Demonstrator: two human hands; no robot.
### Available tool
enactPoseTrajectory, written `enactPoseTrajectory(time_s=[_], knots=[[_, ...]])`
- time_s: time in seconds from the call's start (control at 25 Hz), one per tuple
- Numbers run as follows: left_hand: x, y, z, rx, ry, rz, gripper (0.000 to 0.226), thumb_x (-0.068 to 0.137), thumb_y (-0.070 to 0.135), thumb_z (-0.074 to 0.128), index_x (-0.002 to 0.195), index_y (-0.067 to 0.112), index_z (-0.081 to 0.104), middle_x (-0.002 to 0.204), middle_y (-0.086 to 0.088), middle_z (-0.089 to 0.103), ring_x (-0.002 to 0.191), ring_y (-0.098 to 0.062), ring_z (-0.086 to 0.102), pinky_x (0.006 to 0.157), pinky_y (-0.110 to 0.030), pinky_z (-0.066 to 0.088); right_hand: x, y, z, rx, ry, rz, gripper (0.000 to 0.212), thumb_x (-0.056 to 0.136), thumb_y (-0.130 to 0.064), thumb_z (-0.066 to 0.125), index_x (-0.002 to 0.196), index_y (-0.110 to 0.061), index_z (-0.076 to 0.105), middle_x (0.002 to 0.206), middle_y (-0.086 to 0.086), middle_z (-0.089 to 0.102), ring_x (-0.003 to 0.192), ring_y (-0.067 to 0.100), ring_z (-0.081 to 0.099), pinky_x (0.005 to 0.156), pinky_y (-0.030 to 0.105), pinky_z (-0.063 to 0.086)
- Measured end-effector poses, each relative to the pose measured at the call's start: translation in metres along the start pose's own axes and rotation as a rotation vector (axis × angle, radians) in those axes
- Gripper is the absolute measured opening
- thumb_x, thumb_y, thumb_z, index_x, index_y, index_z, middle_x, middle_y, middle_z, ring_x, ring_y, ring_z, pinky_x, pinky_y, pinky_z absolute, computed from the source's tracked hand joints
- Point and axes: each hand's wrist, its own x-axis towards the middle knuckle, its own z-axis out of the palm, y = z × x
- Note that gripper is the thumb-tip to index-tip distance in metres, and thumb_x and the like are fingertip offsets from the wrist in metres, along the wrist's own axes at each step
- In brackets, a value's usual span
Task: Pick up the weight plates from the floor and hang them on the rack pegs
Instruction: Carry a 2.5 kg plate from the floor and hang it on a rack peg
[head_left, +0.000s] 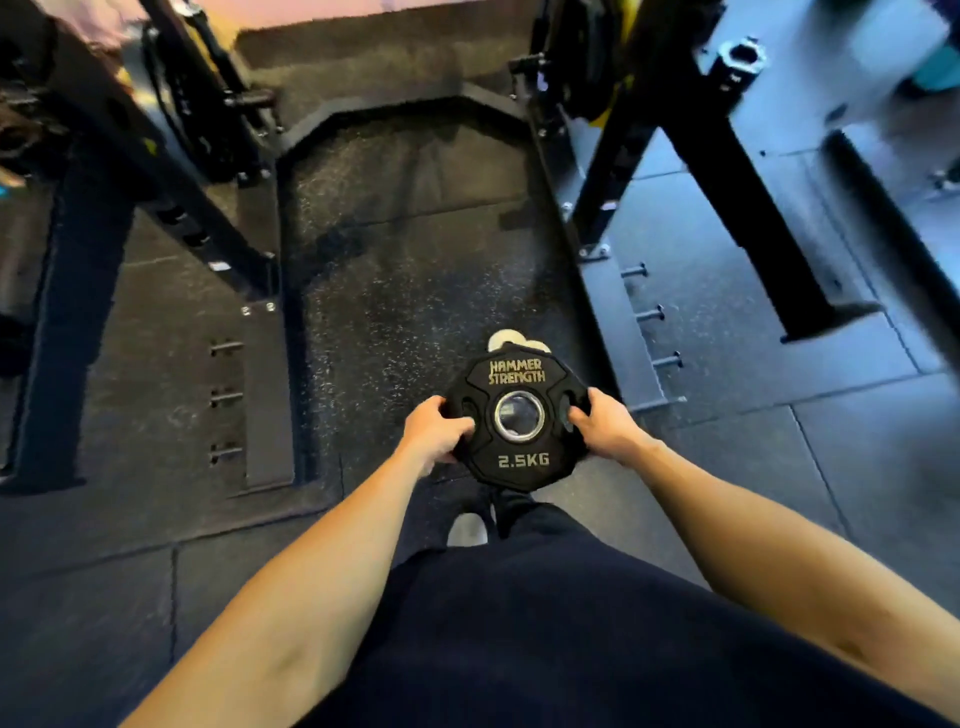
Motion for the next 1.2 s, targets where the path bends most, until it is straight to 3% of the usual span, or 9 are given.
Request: enactPoseTrajectory(time_s=[0.12, 0.24, 0.28, 0.4, 0.6, 0.72, 1.0, 1.2], knots=[[-0.018, 0.01, 0.035, 0.155, -0.101, 0.113, 0.024, 0.071, 0.016, 0.07, 0.092, 0.02, 0.06, 0.091, -0.005, 0.067, 0.077, -0.023, 0.067, 0.045, -0.031, 0.056, -0.046, 0.049, -0.005, 0.082, 0.107, 0.108, 0.032, 0.094, -0.024, 0.049, 0.117, -0.001, 0.052, 0.121, 0.02, 0.06, 0.113, 0.035, 0.055, 0.09, 0.034, 0.043], [-0.037, 0.025, 0.085, 0.351, -0.231, 0.257, 0.03, 0.074, 0.018, 0.071, 0.102, 0.015, 0.062, 0.098, -0.008, 0.068, 0.087, -0.026, 0.067, 0.067, -0.04, 0.061, -0.095, 0.104, -0.012, 0.201, 0.228, 0.215, 0.029, 0.094, -0.021, 0.05, 0.114, -0.001, 0.054, 0.119, 0.021, 0.061, 0.112, 0.035, 0.056, 0.088, 0.034, 0.043], [-0.045, 0.03, 0.105, 0.405, -0.276, 0.304, 0.028, 0.074, 0.018, 0.071, 0.1, 0.014, 0.063, 0.098, -0.008, 0.068, 0.086, -0.025, 0.067, 0.07, -0.037, 0.06, -0.113, 0.123, -0.014, 0.233, 0.273, 0.249, 0.028, 0.094, -0.02, 0.05, 0.114, 0.0, 0.054, 0.119, 0.021, 0.061, 0.111, 0.034, 0.056, 0.087, 0.034, 0.043], [-0.073, 0.048, 0.167, 0.522, -0.381, 0.413, 0.02, 0.072, 0.018, 0.071, 0.09, 0.018, 0.062, 0.087, -0.003, 0.066, 0.065, -0.008, 0.059, 0.041, -0.015, 0.048, -0.157, 0.18, -0.023, 0.35, 0.391, 0.339, 0.028, 0.094, -0.018, 0.051, 0.115, 0.0, 0.056, 0.118, 0.021, 0.062, 0.11, 0.035, 0.057, 0.088, 0.034, 0.043], [-0.126, 0.062, 0.295, 0.655, -0.561, 0.46, 0.014, 0.074, 0.011, 0.071, 0.077, 0.018, 0.058, 0.072, -0.001, 0.062, 0.055, -0.01, 0.054, 0.03, -0.015, 0.038, -0.215, 0.288, -0.042, 0.567, 0.521, 0.513, 0.023, 0.092, -0.018, 0.051, 0.108, -0.003, 0.059, 0.112, 0.019, 0.065, 0.103, 0.033, 0.06, 0.083, 0.034, 0.045], [-0.156, 0.065, 0.385, 0.735, -0.618, 0.48, 0.017, 0.076, 0.011, 0.071, 0.077, 0.016, 0.055, 0.073, -0.002, 0.06, 0.054, -0.009, 0.051, 0.03, -0.013, 0.037, -0.244, 0.362, -0.06, 0.631, 0.556, 0.582, 0.024, 0.091, -0.018, 0.05, 0.107, -0.003, 0.06, 0.111, 0.019, 0.065, 0.101, 0.032, 0.061, 0.08, 0.033, 0.045], [-0.224, 0.091, 0.567, 0.847, -0.705, 0.483, 0.018, 0.077, 0.014, 0.072, 0.088, 0.009, 0.058, 0.082, -0.005, 0.062, 0.062, -0.011, 0.058, 0.034, -0.019, 0.044, -0.293, 0.518, -0.145, 0.666, 0.547, 0.682, 0.03, 0.094, -0.023, 0.05, 0.114, -0.002, 0.057, 0.118, 0.017, 0.062, 0.109, 0.033, 0.057, 0.091, 0.036, 0.043], [-0.23, 0.132, 0.672, 0.892, -0.697, 0.464, 0.015, 0.078, 0.014, 0.071, 0.083, 0.01, 0.057, 0.089, -0.009, 0.066, 0.07, -0.018, 0.064, 0.044, -0.03, 0.056, -0.284, 0.592, -0.214, 0.744, 0.589, 0.685, 0.014, 0.091, -0.022, 0.053, 0.095, -0.009, 0.057, 0.102, 0.011, 0.066, 0.092, 0.028, 0.061, 0.08, 0.036, 0.048]])
